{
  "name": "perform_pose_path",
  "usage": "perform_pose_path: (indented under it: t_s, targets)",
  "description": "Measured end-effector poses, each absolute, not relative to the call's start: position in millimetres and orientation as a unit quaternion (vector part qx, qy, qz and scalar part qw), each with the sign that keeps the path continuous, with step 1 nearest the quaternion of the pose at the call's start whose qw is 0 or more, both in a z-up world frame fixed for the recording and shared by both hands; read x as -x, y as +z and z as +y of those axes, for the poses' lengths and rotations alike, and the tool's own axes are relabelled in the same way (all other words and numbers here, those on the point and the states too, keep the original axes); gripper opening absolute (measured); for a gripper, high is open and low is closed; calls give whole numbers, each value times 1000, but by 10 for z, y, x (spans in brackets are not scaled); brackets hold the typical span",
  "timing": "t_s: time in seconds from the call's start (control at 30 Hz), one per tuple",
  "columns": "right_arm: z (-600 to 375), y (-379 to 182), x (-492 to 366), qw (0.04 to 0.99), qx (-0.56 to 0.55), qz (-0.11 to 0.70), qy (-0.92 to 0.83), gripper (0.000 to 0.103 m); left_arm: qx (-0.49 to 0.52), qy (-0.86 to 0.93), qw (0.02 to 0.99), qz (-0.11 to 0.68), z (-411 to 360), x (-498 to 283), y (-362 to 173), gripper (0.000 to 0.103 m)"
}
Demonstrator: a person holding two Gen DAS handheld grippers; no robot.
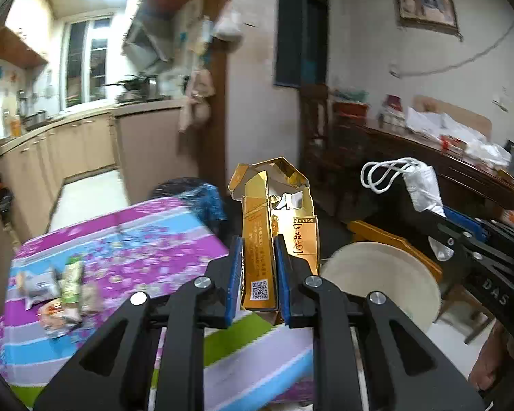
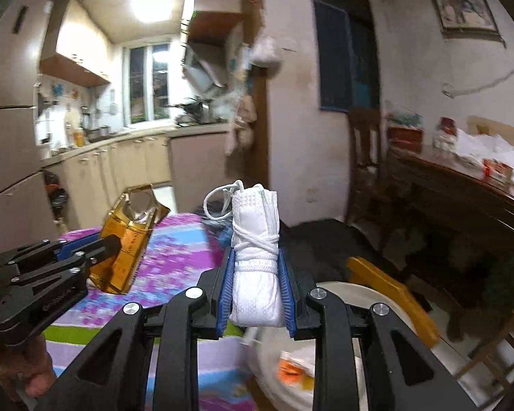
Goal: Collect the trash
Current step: 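Carry the gold box and white cloth over the white basin with both grippers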
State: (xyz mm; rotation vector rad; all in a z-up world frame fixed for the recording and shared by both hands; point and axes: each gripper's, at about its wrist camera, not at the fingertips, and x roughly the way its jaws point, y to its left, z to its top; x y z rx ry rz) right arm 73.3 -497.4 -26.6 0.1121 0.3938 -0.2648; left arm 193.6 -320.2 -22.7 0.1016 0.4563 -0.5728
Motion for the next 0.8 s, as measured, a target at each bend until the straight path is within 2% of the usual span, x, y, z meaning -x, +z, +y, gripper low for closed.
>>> perform_pose_path:
  t_s: [0.4, 0.63, 0.8]
  targets:
    - [-6296, -785, -777, 927, -120, 300, -192, 26, -83, -373, 866, 323, -4439, -2044, -574, 18]
    - [-6798, -1221, -992, 902, -168, 350, -187, 26, -106, -383, 829, 394, -4776, -2178, -1006, 18]
    - [-6837, -1481, -1112, 892, -183, 373, -179, 26, -116, -372, 826, 408, -4856, -2240, -1152, 18]
